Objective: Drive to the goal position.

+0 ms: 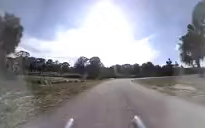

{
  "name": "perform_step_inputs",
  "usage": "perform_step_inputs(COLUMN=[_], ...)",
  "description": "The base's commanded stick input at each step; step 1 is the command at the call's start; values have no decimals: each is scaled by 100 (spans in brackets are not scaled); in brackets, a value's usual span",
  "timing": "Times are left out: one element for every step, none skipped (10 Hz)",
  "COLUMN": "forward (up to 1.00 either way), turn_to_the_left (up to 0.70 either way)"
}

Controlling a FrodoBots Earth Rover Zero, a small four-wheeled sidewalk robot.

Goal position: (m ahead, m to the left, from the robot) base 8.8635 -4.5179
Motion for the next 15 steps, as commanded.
perform_step_inputs(forward=[70, 70, 70, 70, 70, 70, 70, 70, 70, 70, 70, 70, 70, 70, 70], turn_to_the_left=[0, 0, 0, 0, 0, 0, 0, 0, 0, 0, 0, 0, 0, 0, 0])
